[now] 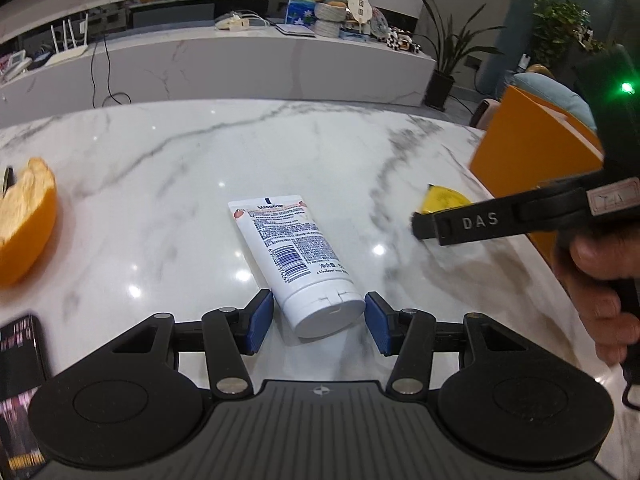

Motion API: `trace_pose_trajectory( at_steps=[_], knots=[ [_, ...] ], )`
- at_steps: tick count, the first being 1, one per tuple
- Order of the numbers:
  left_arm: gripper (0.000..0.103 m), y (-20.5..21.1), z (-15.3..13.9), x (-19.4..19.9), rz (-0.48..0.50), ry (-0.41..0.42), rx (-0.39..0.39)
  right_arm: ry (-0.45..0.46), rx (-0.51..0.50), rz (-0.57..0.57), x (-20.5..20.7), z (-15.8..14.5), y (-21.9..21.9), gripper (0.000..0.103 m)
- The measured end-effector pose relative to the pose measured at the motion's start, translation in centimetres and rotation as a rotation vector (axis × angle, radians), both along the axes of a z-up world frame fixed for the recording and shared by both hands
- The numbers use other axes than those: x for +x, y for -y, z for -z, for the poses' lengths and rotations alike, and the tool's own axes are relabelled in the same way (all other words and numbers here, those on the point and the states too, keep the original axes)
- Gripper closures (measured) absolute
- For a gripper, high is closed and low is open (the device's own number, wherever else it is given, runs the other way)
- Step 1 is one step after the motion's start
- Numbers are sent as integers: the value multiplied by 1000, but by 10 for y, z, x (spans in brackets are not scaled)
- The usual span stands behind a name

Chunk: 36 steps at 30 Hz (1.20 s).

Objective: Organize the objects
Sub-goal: 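Grasp the white Vaseline tube with the left tool while the right tool grasps the yellow tape measure, then lift the tube with the left tool while the right tool carries the tape measure toward the orange box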

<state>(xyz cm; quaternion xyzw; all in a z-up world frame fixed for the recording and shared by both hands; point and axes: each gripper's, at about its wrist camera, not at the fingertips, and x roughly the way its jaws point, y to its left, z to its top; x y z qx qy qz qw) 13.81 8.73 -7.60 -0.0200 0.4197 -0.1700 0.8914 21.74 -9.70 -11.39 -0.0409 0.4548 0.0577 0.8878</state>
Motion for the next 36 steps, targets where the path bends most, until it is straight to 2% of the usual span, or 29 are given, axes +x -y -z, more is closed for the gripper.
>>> trace_pose_trajectory(
  at_steps=[5,10,12,13,15,17,19,23,26,30,33,36],
  knots=[
    [44,3,0,-32,13,-1,-4,-41,-28,-111,-28,-1,-2,44],
    [42,8,0,-65,8,6,4,-32,-26,-174,-63,0,8,44],
    [25,10,0,-72,-18,16,11,-23,-21,-196,-73,0,11,43],
    [21,12,1,-74,-32,21,19,-18,-16,-206,-76,1,13,43],
    [15,17,3,-75,-40,35,34,-13,-5,-209,-79,2,17,38],
    [15,22,4,-71,-41,52,59,-8,-4,-203,-78,4,19,25],
    [15,23,6,-65,-67,66,54,-4,9,-188,-74,6,21,24],
    [17,24,8,-59,-86,81,43,7,13,-159,-67,6,15,25],
    [25,28,9,-61,-57,95,70,17,3,-182,-66,5,6,32],
    [35,29,9,-64,-32,112,96,3,3,-211,-67,3,0,36],
    [43,23,8,-63,-36,106,79,-15,1,-262,-70,2,-2,35],
    [45,21,7,-63,-36,96,57,-11,-1,-296,-73,1,-3,40]
  ],
)
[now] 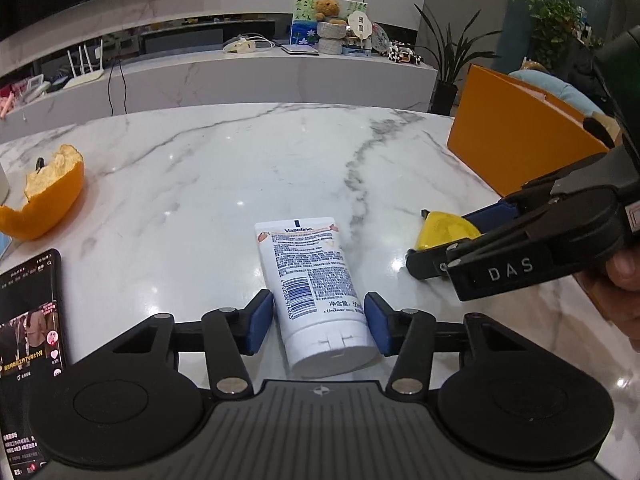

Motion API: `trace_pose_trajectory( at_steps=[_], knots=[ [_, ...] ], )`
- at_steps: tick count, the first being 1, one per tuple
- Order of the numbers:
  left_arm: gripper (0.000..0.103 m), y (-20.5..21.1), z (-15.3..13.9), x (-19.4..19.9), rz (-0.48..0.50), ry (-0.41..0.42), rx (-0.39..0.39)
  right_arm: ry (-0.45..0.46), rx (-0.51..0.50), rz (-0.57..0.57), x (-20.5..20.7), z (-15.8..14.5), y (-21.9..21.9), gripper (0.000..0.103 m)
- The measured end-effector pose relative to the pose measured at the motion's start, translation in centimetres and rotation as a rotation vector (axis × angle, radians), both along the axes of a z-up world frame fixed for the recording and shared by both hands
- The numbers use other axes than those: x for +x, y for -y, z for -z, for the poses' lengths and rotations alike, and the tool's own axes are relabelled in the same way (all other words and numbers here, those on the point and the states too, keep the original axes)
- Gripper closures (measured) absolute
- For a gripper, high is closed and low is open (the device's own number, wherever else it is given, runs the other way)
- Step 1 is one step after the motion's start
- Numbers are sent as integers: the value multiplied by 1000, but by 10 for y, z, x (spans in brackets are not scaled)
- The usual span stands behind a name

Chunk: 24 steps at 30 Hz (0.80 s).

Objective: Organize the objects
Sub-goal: 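Lift the tube with the left tool while the right tool carries the tape measure toward the orange box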

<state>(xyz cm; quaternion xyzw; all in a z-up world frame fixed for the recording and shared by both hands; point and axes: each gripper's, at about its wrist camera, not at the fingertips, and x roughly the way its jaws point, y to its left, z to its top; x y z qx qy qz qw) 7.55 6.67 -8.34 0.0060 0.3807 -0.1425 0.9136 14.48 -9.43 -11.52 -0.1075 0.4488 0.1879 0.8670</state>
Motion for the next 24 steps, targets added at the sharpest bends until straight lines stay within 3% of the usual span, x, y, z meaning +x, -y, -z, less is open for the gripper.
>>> trace_pose_trajectory(
  at_steps=[11,24],
  knots=[
    [46,-1,-5,-3,-4,-24,-38,4,-8,-18,-4,-9,-2,41],
    [46,5,-42,-7,-14,48,-76,63,25,44,-9,-49,5,41]
  ],
)
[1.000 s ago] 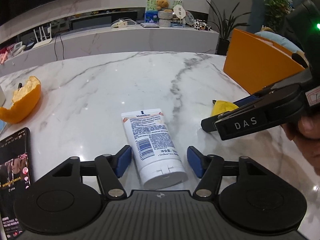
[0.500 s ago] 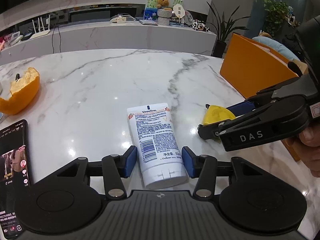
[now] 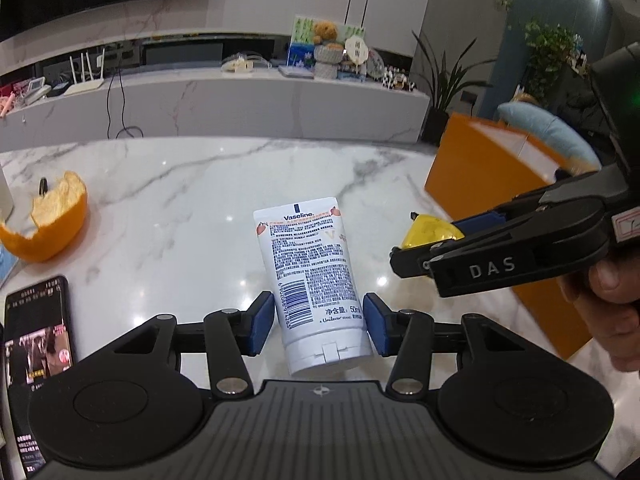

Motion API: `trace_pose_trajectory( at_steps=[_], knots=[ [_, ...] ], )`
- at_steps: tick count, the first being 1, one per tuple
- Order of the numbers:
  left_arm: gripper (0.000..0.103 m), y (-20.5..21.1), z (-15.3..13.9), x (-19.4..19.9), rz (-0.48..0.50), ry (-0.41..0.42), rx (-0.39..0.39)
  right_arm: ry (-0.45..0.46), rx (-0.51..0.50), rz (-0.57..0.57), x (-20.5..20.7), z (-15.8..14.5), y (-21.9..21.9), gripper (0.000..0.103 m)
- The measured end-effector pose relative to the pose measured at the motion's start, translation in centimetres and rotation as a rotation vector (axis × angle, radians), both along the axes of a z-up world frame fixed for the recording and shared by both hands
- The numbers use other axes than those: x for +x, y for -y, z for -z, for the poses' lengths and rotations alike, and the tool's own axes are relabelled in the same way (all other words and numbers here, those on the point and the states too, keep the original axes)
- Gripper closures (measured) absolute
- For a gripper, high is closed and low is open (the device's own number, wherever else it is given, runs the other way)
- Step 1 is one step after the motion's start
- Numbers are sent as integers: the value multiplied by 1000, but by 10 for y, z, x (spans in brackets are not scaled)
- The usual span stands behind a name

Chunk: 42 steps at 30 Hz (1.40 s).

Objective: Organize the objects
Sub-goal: 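Lift the tube with the left tool while the right tool carries the tape measure toward the orange box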

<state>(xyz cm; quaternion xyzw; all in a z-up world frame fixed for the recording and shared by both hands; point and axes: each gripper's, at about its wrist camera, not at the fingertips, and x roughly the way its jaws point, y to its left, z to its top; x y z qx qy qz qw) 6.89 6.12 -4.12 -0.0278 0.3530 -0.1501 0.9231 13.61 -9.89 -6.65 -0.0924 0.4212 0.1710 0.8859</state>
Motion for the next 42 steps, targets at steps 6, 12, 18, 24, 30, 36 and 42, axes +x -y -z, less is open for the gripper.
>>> trace_pose_trajectory(
  at_steps=[6,12,18,24,30,36,42],
  knots=[
    [46,13,-17,2,9,32,-25,51,16,31,-4,-23,10,41],
    [46,34,-38,2,32,72,-60,109,29,80,-5,-45,26,41],
    [46,56,-56,6,49,128,-69,156,78,158,-2,-68,56,41],
    [46,79,-64,13,70,135,-108,187,116,239,-3,-82,87,41],
    [46,99,-69,19,83,142,-137,215,133,299,-7,-91,113,41],
    [46,123,-68,15,122,163,-93,232,141,353,-14,-95,137,41],
    [46,146,-68,18,162,152,-104,253,154,423,-16,-101,163,41]
  ],
)
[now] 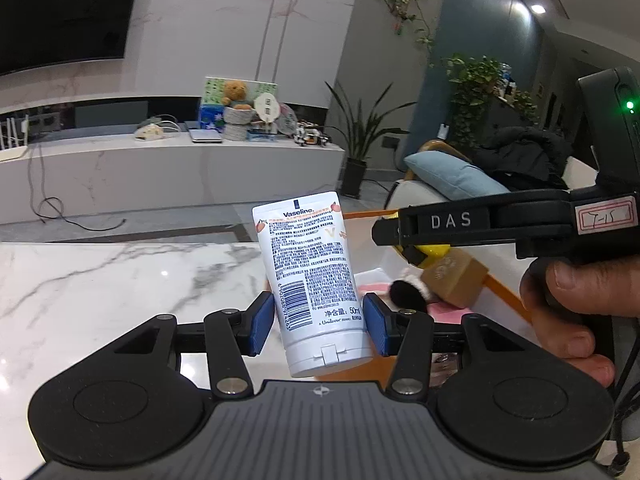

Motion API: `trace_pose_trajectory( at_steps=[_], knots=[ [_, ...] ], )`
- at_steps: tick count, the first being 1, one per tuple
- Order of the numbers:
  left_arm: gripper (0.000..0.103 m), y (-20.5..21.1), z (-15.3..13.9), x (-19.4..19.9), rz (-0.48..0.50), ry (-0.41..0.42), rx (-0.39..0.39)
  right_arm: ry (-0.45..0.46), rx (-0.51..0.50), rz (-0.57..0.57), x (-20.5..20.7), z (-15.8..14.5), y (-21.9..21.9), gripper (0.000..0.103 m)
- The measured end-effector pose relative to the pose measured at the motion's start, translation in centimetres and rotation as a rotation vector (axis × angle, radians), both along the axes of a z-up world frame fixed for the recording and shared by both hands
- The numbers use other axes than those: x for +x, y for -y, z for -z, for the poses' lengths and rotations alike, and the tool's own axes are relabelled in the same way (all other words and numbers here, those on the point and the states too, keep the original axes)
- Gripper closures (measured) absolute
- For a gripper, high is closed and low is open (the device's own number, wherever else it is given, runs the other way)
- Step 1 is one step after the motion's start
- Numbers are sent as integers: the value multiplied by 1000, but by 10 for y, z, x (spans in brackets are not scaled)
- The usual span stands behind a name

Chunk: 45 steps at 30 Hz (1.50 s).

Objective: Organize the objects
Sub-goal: 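Lift the tube with the left tool while the right tool carries the tape measure toward the orange box, then lower the tube with the left tool while the right tool lowers the tape measure into the box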

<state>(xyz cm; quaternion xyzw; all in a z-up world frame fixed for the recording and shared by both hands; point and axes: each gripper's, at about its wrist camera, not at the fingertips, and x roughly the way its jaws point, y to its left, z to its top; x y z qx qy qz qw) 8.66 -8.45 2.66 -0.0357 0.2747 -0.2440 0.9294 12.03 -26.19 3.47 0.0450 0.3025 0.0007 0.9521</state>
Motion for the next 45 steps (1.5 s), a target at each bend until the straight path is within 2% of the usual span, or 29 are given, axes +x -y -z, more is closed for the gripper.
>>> trace_pose_trajectory(
  at_steps=[8,15,20,30,39,45],
  knots=[
    [46,29,-2,9,50,-13,-57,16,11,113,-2,1,38,41],
    [46,54,12,23,78,-43,-55,4,24,175,-1,7,63,41],
    [46,69,14,41,72,-10,5,-13,17,189,9,15,70,41],
    [46,89,39,58,88,-20,116,-20,-69,183,27,33,61,41],
    [46,97,42,67,96,-21,130,9,-192,148,40,46,42,41],
    [47,102,44,74,106,-13,137,16,-231,132,45,51,36,41]
  ],
)
